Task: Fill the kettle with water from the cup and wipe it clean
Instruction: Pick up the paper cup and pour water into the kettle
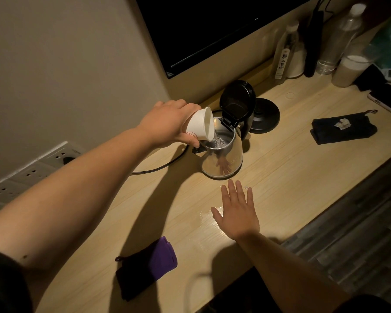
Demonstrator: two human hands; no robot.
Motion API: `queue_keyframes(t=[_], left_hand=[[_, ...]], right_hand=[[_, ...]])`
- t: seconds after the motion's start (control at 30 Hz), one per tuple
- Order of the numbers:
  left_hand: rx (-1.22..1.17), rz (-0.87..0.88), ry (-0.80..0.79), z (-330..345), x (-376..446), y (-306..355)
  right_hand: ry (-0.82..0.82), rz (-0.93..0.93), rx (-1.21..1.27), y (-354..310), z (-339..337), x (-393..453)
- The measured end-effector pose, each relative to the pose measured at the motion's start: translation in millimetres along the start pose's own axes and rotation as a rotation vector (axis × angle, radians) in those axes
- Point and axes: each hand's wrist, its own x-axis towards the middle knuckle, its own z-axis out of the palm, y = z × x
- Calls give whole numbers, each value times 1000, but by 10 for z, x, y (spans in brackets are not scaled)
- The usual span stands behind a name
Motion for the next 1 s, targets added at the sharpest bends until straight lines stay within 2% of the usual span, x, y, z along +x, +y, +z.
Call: queue_keyframes(t=[0.53,1.0], left_hand=[[66,19,8,-60,50,1],[153,64,21,-87,58,48]], right_hand=[[-27,-3,2,0,-37,-10],[17,3,21,-5,15,6]])
